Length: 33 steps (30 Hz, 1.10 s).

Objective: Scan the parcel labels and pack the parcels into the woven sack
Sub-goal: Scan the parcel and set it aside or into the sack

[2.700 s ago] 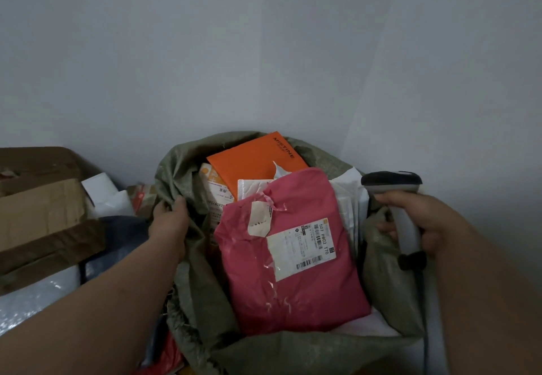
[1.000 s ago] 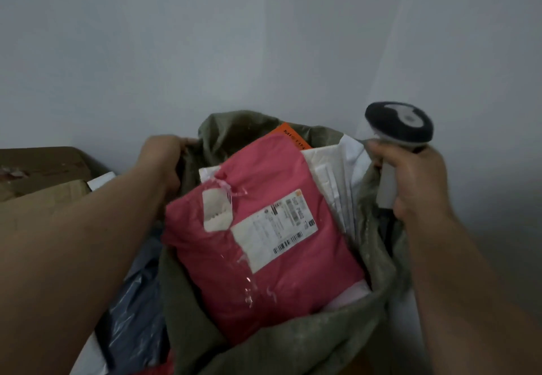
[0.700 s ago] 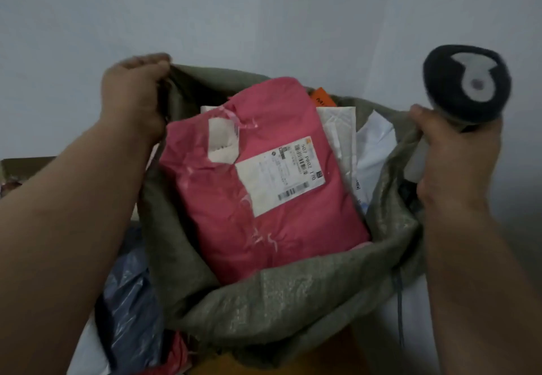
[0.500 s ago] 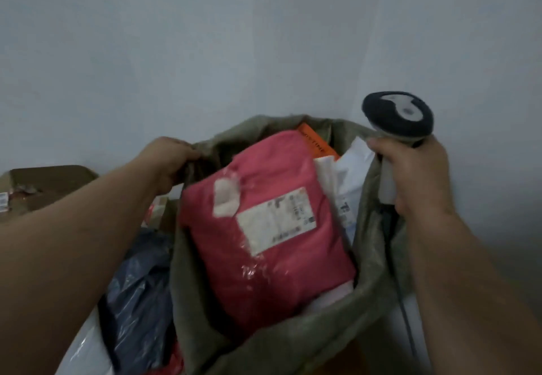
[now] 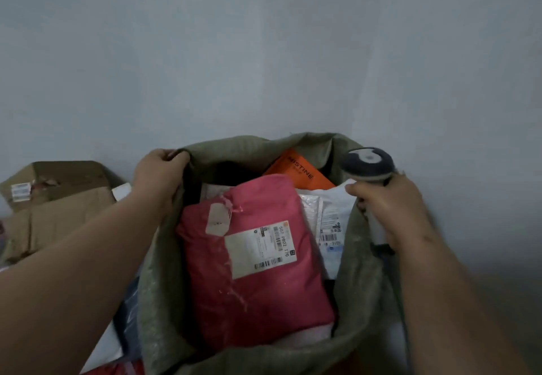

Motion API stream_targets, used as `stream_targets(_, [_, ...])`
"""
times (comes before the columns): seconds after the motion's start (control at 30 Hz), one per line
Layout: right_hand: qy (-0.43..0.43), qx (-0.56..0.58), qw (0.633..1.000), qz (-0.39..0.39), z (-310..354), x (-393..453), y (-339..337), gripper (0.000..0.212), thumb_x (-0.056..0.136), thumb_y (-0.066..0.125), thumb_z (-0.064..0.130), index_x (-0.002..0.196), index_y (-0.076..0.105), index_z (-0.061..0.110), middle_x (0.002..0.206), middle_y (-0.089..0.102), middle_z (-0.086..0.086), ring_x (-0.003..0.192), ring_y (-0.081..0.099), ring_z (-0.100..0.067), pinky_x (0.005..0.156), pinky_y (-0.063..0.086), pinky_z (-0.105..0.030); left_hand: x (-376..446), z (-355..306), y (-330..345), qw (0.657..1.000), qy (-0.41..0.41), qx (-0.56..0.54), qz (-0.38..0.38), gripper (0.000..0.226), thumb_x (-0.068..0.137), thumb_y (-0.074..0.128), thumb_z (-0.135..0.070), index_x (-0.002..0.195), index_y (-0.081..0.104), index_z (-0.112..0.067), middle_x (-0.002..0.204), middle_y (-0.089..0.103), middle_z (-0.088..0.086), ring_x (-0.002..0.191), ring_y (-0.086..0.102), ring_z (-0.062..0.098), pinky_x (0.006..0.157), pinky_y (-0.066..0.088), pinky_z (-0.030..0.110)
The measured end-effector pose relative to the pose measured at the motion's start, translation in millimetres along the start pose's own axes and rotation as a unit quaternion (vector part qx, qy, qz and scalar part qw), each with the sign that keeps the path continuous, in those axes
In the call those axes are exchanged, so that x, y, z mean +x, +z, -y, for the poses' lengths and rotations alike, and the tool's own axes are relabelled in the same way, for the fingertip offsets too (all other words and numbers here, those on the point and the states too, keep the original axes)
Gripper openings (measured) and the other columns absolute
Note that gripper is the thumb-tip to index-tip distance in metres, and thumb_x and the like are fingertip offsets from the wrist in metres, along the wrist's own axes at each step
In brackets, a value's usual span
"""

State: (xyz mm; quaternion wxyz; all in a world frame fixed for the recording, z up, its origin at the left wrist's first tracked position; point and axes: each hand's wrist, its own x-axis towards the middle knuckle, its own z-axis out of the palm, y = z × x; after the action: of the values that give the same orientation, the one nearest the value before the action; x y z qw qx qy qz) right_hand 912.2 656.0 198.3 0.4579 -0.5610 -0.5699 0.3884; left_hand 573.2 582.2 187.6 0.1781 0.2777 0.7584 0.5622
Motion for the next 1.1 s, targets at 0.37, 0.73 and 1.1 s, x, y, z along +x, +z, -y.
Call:
stream_targets(0.37, [-0.087, -0.082, 0.985, -0.127, -5.2, -28.6, -5.1, 0.027, 0.075, 0.079, 0.022, 0.092, 0.061, 0.014, 0.134, 0.039, -0.009, 0.074, 0.048, 0.019, 0.080, 0.040, -0.023, -89.3, 14.9, 13.8, 0.766, 0.349, 0.525, 0.124, 0.043, 0.089, 0.046, -0.055, 0.128, 0.057, -0.040, 0.129, 0.053, -0.007, 0.124, 0.042, 0.022, 0.102, 0.021, 0.047])
stream_targets(0.73, [-0.003, 0.105, 0.974, 0.200, 16.7, -102.4, 14.0, 0.033, 0.054, 0.081, 0.034, 0.083, 0.075, 0.019, 0.068, 0.073, 0.002, 0.066, 0.069, -0.015, 0.058, 0.051, -0.033, -140.9, 44.5, -32.6, 0.945, 0.246, 0.208, 0.057, 0.039, 0.095, 0.062, -0.025, 0.134, 0.061, -0.022, 0.130, 0.060, 0.001, 0.118, 0.055, 0.018, 0.096, 0.038, 0.024])
stream_targets(1.1, [-0.013, 0.054, 0.938, 0.342, 8.5, -221.3, 86.8, 0.011, 0.077, 0.083, 0.021, 0.083, 0.075, 0.017, 0.066, 0.071, 0.000, 0.066, 0.067, -0.018, 0.062, 0.052, -0.035, -174.1, 153.4, -176.4, 0.992, -0.007, 0.033, -0.124, 0.036, 0.094, 0.064, -0.022, 0.130, 0.061, -0.022, 0.116, 0.066, 0.003, 0.095, 0.062, 0.019, 0.076, 0.048, 0.032])
